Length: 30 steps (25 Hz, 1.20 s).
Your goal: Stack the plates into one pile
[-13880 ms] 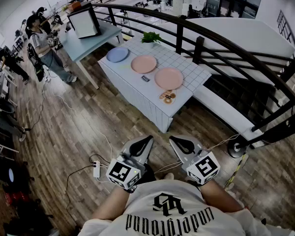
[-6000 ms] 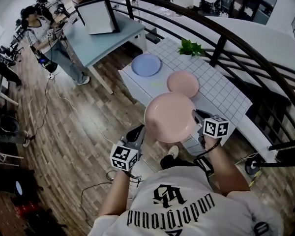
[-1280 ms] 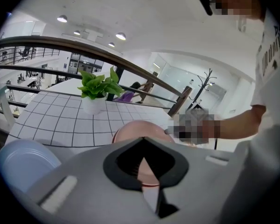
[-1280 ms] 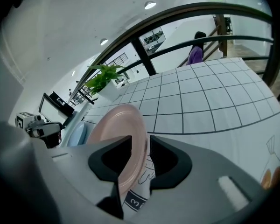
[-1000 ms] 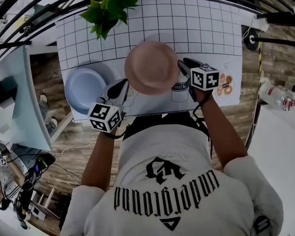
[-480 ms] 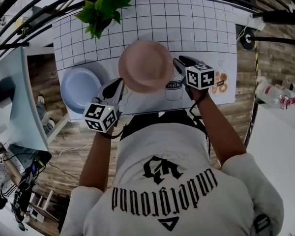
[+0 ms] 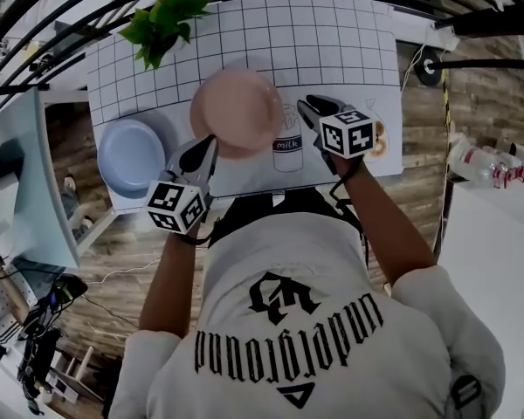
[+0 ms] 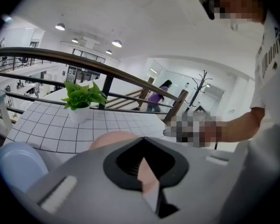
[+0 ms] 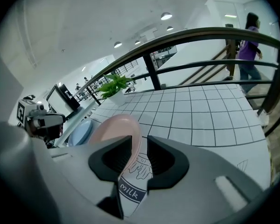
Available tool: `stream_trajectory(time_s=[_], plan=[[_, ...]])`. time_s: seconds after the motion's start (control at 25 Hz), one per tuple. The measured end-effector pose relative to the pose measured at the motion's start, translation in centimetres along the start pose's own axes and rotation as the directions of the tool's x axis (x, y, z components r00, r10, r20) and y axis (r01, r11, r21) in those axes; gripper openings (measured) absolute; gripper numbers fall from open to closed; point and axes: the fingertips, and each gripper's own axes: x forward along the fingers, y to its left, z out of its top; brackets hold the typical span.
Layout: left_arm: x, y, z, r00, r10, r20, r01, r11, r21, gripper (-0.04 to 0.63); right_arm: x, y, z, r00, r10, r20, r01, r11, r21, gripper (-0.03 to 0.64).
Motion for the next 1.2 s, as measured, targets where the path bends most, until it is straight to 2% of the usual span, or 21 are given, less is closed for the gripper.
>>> stream_trajectory(time_s=[0.48, 0.72, 0.96, 1.12, 1.2], plan=[[0.7, -7.6, 3.0, 0.998, -0.025, 0.064, 0.020, 0.997, 0.070, 0.049, -7.3, -1.1, 1.3, 0.996, 0.024, 0.087, -0.021, 0.999, -0.035, 0.098], [0.7, -11.2, 5.4, 0.994, -0.024, 0.102, 0.012, 0.994, 0.113, 0.049, -11.9, -1.3, 2.5, 0.990, 0.045, 0.137, -0.032, 0.995, -0.095, 0.098], [0.7, -14.8, 8.5, 0.987, -0.015, 0.157, -0.017, 0.979, 0.204, 0.049, -17.2, -1.5, 5.1, 0.973, 0.085, 0.217, -0.059, 0.991, -0.122, 0.098], [1.2, -17.2, 9.8, 0.984, -0.020, 0.175, -0.028, 0.963, 0.267, 0.049, -21.2, -1.5, 7.3, 0.953, 0.088, 0.291, -0.033, 0.982, -0.188, 0.098], [1.5, -18.4, 9.8, 0.983, -0.018, 0.180, -0.033, 0.960, 0.277, 0.049, -23.1, -1.1, 8.2, 0.941, 0.097, 0.323, -0.023, 0.975, -0.223, 0.098]])
